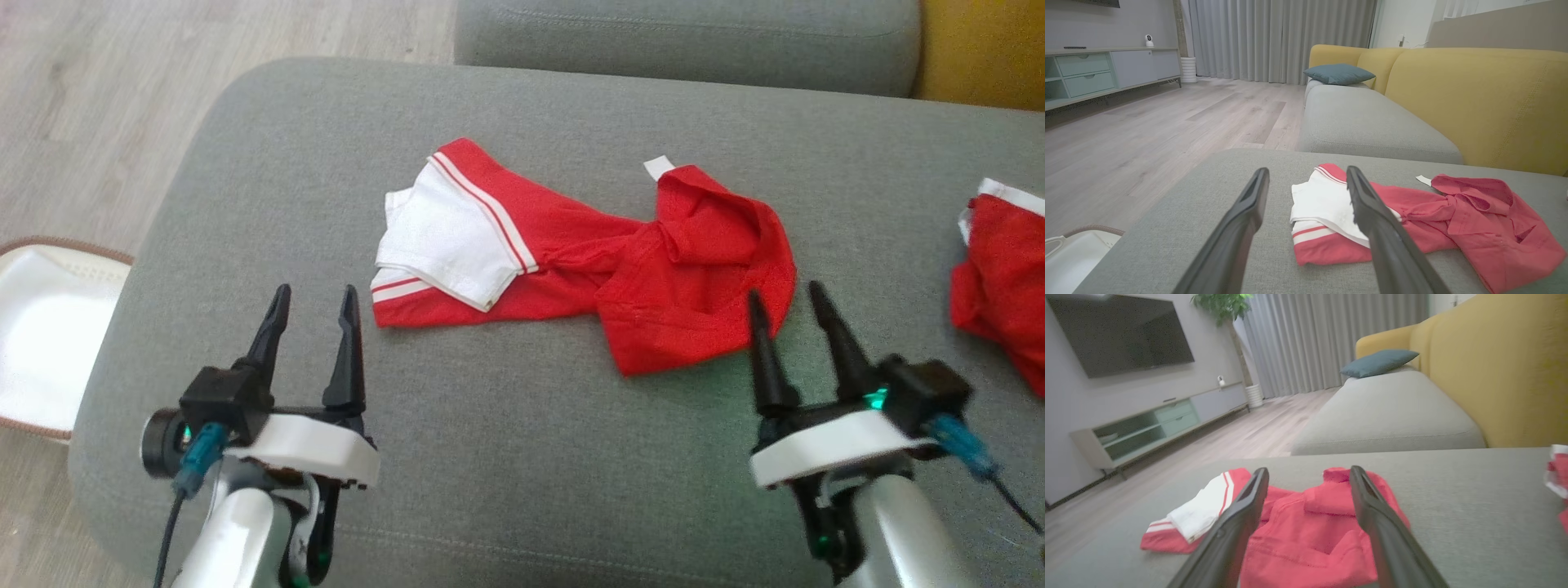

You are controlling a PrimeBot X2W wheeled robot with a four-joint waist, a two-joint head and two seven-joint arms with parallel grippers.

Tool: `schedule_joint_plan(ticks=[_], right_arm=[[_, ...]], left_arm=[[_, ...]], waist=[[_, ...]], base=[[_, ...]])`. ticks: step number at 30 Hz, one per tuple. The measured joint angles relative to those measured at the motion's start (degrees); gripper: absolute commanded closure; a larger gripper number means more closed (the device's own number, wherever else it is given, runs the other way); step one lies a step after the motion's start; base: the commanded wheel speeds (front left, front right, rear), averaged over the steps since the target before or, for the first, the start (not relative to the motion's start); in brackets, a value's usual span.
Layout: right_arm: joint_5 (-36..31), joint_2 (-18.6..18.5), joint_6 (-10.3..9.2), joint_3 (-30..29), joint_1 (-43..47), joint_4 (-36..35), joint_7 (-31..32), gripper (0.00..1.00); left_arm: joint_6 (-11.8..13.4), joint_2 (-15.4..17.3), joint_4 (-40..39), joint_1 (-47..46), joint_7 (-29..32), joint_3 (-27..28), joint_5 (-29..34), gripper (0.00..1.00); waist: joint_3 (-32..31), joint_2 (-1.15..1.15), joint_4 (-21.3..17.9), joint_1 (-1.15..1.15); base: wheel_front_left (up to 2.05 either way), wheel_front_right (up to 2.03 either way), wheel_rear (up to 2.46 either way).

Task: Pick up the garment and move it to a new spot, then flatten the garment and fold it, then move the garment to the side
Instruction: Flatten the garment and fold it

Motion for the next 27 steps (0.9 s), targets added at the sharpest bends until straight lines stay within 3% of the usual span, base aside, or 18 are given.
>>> schedule_joint_plan(ticks=[10,17,26,27], right_arm=[[-5.87,-0.07,0.0,9.55,-6.87,7.76,11.28,0.0],[-10.56,-0.19,0.0,7.97,-12.07,14.62,14.18,0.0],[-11.43,-0.22,0.0,8.33,-13.88,19.85,14.16,0.0],[-11.43,-0.21,0.0,8.64,-14.21,20.25,14.16,0.61]], left_arm=[[-3.07,-3.35,1.75,-0.21,0.0,1.11,1.41,0.0],[-4.58,-4.75,3.22,-1.13,0.0,1.86,2.43,0.0],[-5.56,-5.94,4.15,-1.13,0.0,3.48,3.41,0.0],[-5.57,-6.0,4.15,-1.13,0.0,3.58,3.41,0.0]], waist=[[2.58,0.0,2.6,0.0],[4.05,0.0,5.28,0.0],[4.72,0.0,6.41,0.0],[4.74,0.0,6.32,0.0]], base=[[0.0,0.0,0.0],[0.0,0.0,0.0],[0.0,0.0,0.0],[0.0,0.0,0.0]])
